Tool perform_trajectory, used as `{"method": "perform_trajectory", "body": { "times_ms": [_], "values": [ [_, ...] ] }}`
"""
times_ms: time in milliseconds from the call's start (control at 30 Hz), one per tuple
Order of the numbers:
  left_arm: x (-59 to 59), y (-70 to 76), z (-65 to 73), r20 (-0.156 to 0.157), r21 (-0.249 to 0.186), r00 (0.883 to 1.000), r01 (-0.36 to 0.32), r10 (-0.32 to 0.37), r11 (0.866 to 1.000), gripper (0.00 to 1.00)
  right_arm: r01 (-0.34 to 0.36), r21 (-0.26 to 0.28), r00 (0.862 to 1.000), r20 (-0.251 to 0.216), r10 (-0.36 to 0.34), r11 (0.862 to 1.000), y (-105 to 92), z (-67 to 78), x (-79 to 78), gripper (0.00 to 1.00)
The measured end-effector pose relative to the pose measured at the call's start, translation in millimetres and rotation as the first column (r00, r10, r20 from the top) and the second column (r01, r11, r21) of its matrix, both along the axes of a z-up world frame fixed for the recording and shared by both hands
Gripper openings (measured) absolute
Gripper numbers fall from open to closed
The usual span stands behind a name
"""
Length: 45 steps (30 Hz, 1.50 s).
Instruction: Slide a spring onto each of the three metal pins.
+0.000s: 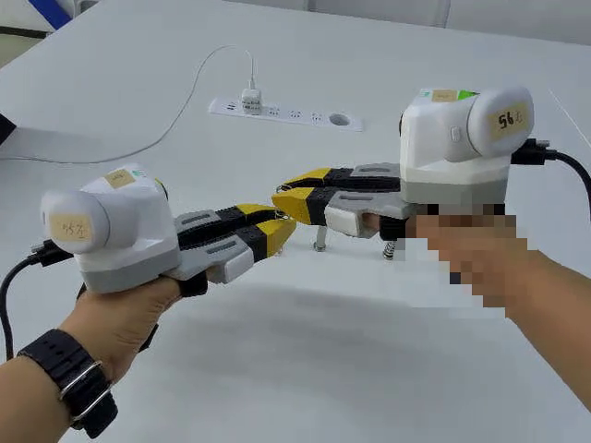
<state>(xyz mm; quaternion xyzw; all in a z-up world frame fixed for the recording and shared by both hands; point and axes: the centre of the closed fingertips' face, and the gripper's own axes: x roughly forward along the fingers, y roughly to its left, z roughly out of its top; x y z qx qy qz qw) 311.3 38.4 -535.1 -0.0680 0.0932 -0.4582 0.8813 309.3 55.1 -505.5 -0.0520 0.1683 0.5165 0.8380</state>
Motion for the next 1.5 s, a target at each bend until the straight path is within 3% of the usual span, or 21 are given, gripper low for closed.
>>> {"method": "perform_trajectory", "body": {
  "times_ms": [267, 533, 800, 1067, 1500],
  "values": [
    [0.4, 1.3, -2.6, 0.005, 0.02, 1.0, -0.005, 0.005, 1.0, 0.12, -0.003, -0.012, 1.0, 0.005, 0.003, 1.0, -1.2, -1.7, -0.6, 0.11],
    [-4.5, -2.3, -7.6, 0.017, 0.065, 1.0, 0.016, -0.018, 0.998, 0.25, -0.003, -0.008, 1.0, 0.008, 0.003, 1.0, 0.0, 1.5, 2.0, 0.11],
    [-3.6, 6.7, -9.9, 0.001, 0.061, 1.0, -0.001, 0.0, 0.998, 0.38, 0.006, -0.017, 1.0, 0.005, -0.006, 1.0, -4.4, 0.9, 4.6, 0.11],
    [-6.8, 18.0, -13.6, 0.007, 0.078, 1.0, -0.013, 0.012, 0.997, 0.44, 0.035, -0.027, 0.999, 0.006, -0.035, 0.999, -14.3, 0.9, 12.0, 0.11],
    [-5.9, 38.9, -25.2, 0.046, 0.197, 0.999, -0.038, 0.029, 0.98, 0.55, 0.086, -0.037, 0.996, 0.01, -0.086, 0.996, -30.1, 2.4, 28.0, 0.11]
  ]
}}
